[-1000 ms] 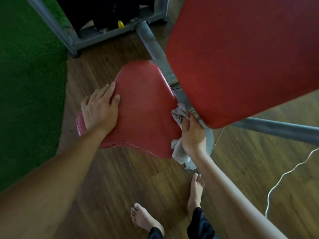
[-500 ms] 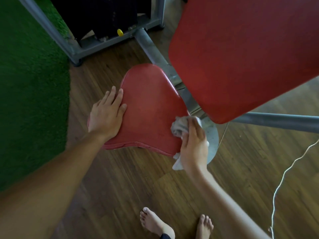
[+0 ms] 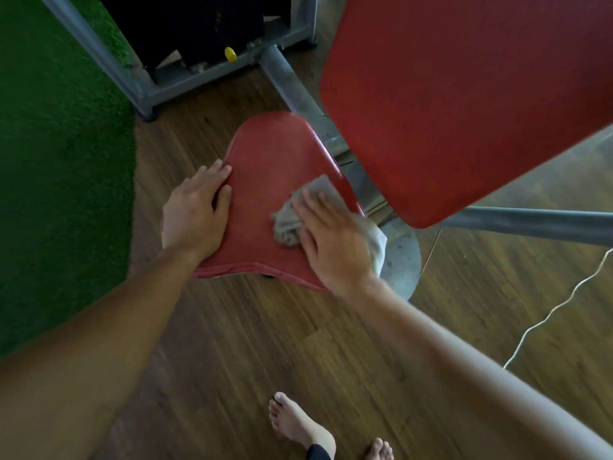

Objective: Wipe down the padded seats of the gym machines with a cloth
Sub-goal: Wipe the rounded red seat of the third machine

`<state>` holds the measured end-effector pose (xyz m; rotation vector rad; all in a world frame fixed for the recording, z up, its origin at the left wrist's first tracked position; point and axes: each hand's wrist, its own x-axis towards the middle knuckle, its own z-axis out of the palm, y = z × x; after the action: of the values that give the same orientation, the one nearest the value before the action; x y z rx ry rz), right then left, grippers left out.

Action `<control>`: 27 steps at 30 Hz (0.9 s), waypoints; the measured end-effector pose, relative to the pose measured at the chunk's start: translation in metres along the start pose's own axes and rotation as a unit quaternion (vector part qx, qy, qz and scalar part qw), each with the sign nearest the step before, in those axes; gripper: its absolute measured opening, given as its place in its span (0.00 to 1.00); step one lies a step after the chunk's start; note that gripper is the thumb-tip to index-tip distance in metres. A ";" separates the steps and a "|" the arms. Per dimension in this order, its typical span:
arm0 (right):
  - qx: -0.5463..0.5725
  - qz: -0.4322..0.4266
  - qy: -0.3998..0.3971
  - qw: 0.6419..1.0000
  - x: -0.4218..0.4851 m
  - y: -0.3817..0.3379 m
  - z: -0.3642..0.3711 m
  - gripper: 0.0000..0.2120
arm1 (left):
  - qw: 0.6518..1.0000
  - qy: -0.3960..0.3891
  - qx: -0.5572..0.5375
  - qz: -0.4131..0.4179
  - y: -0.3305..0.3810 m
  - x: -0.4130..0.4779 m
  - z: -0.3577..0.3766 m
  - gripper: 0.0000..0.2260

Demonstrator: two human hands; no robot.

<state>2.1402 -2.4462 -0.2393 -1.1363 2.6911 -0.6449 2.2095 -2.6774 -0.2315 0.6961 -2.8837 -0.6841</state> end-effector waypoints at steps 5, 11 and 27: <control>0.025 -0.145 -0.032 0.989 -0.055 0.013 -0.001 0.22 | 1.000 0.007 0.008 0.006 0.001 0.001 0.001 0.18; 0.029 -0.056 -0.001 0.998 -0.003 0.031 0.004 0.23 | 1.000 0.023 0.006 0.008 0.000 0.002 0.002 0.17; 0.065 0.107 0.075 0.989 0.027 0.010 0.001 0.22 | 0.999 0.007 0.000 0.046 -0.009 0.006 0.006 0.19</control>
<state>2.1155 -2.4593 -0.2434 -0.7836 2.7929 -0.8850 2.2069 -2.6848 -0.2405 0.5617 -2.8816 -0.6649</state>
